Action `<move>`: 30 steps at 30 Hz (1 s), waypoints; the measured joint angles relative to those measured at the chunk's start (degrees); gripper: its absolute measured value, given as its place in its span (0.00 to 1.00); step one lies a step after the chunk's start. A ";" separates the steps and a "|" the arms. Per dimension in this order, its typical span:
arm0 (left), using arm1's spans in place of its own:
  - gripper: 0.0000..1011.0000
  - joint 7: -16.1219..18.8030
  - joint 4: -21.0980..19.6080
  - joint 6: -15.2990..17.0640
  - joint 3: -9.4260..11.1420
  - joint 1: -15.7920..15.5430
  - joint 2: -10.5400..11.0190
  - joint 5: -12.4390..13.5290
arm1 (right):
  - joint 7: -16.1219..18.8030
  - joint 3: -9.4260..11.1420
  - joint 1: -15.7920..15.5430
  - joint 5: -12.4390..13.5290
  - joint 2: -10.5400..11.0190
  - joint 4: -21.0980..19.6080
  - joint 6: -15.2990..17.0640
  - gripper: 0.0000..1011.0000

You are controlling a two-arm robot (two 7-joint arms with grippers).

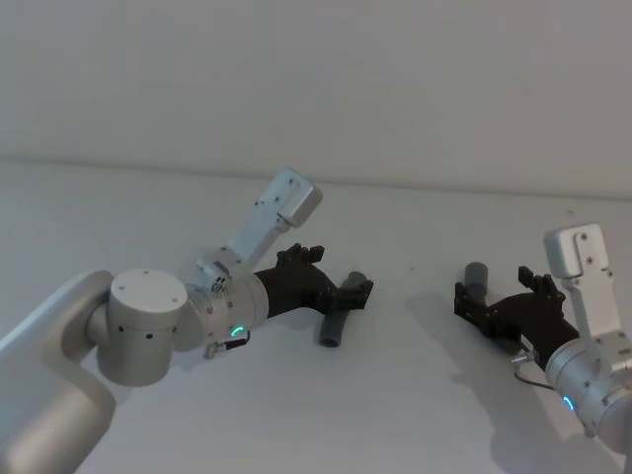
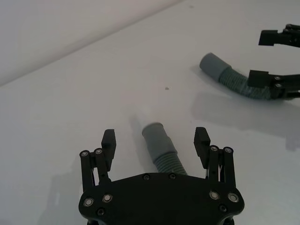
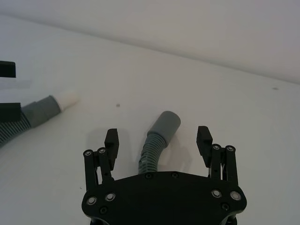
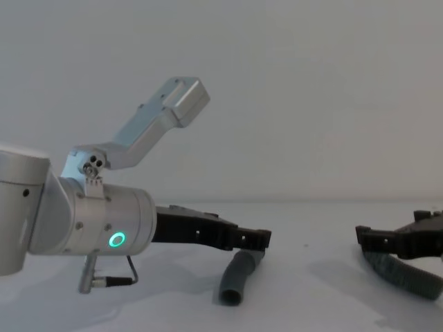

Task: Use both hands to pick up one end of the pipe from the table, align the ends, and insert them.

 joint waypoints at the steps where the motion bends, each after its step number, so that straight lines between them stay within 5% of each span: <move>1: 0.99 -0.17 -0.12 0.37 0.07 -0.05 0.12 0.09 | 0.08 -0.02 0.04 -0.06 0.05 0.08 0.15 0.99; 30: 0.99 -4.54 0.90 5.19 1.71 -3.09 0.96 2.12 | 2.78 -0.63 2.46 -1.54 0.19 2.93 5.76 0.99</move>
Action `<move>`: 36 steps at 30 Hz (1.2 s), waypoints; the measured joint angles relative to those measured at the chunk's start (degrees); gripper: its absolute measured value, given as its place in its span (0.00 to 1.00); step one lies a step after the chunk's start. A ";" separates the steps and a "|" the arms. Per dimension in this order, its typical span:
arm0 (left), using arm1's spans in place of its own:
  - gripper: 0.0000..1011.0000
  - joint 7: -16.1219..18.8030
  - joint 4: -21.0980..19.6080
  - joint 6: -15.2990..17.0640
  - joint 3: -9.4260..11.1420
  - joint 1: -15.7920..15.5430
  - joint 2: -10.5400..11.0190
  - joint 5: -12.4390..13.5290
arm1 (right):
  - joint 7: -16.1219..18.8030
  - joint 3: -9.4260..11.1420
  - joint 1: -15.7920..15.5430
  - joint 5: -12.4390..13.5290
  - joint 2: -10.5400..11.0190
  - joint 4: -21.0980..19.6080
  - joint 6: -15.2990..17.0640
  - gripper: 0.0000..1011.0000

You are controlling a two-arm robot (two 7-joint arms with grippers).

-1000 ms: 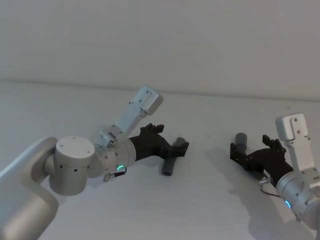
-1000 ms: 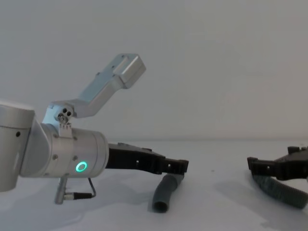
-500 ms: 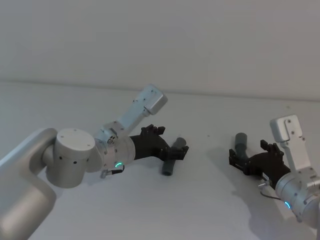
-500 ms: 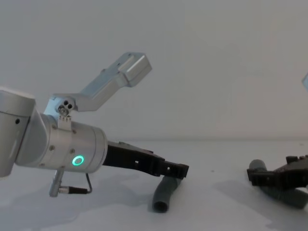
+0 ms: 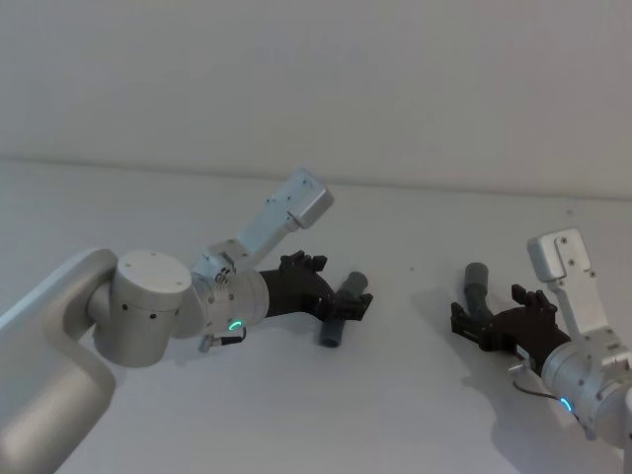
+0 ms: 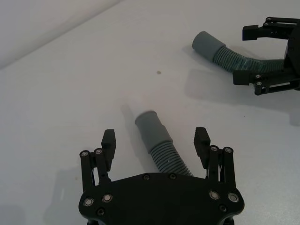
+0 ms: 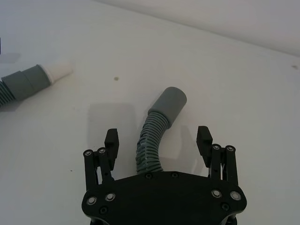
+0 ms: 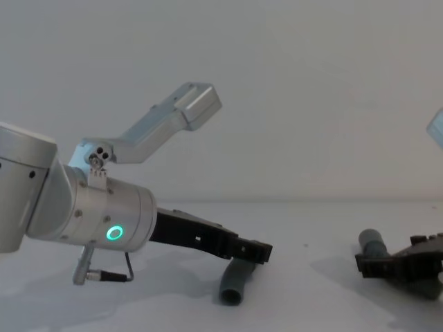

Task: Use both hands to pick up one end of the pipe from the table, align the ends, and insert them.

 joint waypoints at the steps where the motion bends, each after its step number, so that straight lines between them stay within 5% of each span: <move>1: 0.99 -0.03 0.06 0.06 0.00 0.00 -0.04 0.00 | 0.04 0.02 0.04 -0.01 -0.03 0.06 0.10 0.99; 36: 0.99 0.11 2.00 1.33 -0.35 1.44 -1.30 0.14 | 1.67 1.64 -0.33 -0.40 -0.80 0.27 1.45 0.95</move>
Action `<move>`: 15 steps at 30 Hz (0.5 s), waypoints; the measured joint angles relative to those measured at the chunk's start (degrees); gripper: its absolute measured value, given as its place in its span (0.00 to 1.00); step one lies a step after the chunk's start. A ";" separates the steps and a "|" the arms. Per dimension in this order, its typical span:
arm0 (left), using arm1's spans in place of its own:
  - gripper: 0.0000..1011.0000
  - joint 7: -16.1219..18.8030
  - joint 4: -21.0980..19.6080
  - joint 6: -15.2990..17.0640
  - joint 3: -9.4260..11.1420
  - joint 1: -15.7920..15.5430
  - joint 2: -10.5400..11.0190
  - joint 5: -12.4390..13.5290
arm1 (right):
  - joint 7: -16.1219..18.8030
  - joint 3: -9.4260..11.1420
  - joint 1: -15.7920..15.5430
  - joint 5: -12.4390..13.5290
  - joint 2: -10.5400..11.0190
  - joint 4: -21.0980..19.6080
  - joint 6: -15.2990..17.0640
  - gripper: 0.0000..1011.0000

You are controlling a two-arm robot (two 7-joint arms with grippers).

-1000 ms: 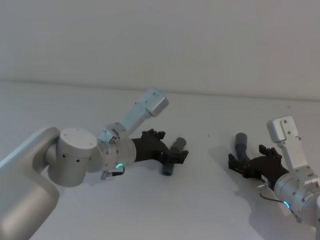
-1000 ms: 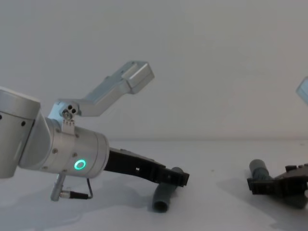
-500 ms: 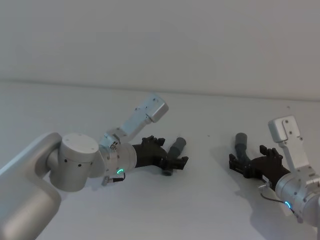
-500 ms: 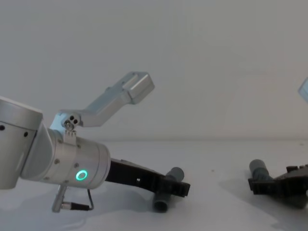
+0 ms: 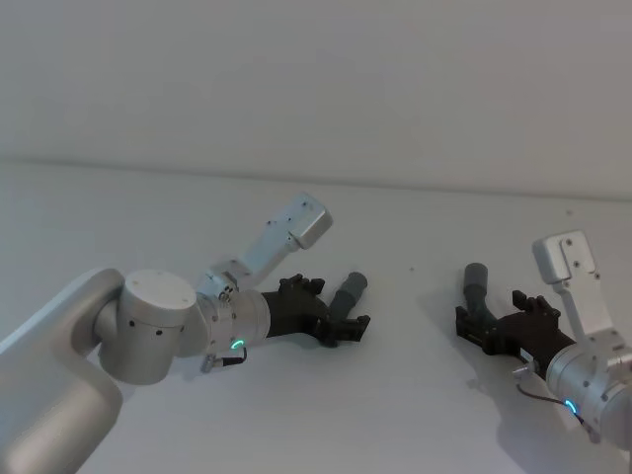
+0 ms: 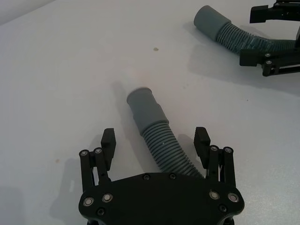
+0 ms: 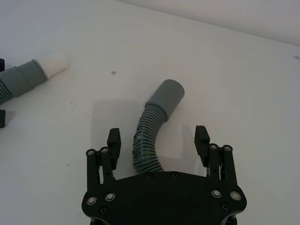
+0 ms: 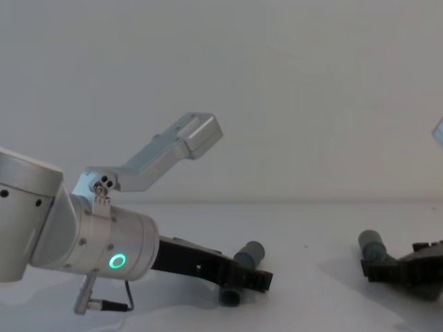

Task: Use both hands to pick up one end of the pipe from the table, align the ends, and insert them.

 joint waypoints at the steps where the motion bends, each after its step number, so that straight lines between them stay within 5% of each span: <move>1: 0.99 0.02 0.02 -0.02 0.01 0.03 -0.01 0.05 | 0.03 0.03 -0.01 0.00 -0.01 0.00 0.02 0.94; 15: 0.99 0.14 0.11 -0.07 0.02 0.18 0.00 0.35 | 0.26 0.24 -0.10 -0.01 -0.08 0.01 0.20 0.53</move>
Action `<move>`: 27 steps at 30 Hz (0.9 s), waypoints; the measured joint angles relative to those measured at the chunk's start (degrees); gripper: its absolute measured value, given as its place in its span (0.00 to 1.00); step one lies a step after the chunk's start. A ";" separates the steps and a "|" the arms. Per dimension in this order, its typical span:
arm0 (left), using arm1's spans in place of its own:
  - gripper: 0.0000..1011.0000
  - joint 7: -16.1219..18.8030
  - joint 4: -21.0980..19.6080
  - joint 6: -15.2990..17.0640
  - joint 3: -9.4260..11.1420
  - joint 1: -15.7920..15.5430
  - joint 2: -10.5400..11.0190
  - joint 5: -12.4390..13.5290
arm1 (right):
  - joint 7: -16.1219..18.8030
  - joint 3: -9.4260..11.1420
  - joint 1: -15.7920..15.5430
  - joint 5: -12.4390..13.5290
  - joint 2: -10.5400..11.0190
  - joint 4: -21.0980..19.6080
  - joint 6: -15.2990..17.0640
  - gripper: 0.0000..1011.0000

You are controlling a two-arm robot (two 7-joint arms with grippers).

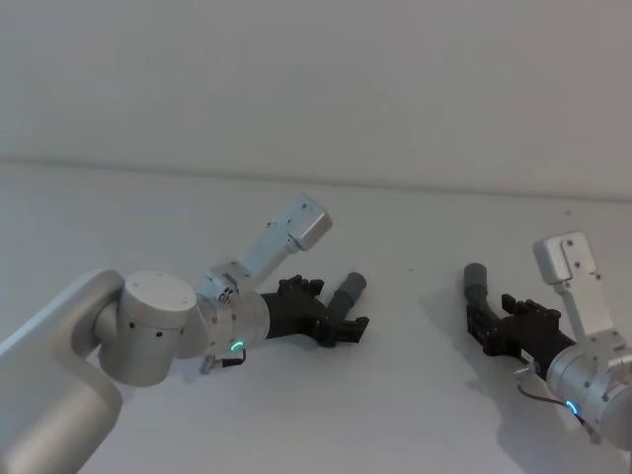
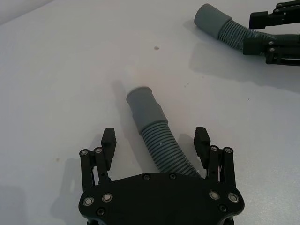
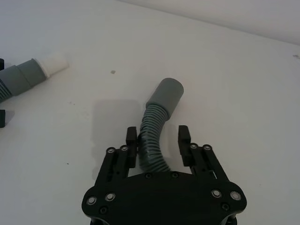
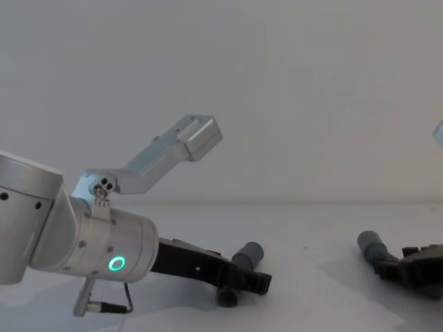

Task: Use both hands to pick up one end of the pipe from the table, align the ends, and insert them.

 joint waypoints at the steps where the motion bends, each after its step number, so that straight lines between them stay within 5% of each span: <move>1: 0.99 0.00 0.00 0.00 0.00 0.00 0.00 0.01 | 0.00 0.00 0.00 0.00 0.00 0.00 0.00 0.52; 7: 0.99 0.04 0.01 -0.01 0.00 0.03 0.00 0.06 | 0.04 0.05 -0.03 0.00 -0.03 0.00 0.03 0.27; 14: 0.99 0.07 0.04 -0.01 0.00 0.06 0.00 0.09 | 0.07 0.08 -0.03 0.00 -0.03 0.00 0.06 0.12; 27: 0.85 0.20 0.09 -0.02 -0.10 0.08 0.00 0.17 | 0.08 0.07 -0.03 0.01 -0.03 0.00 0.08 0.08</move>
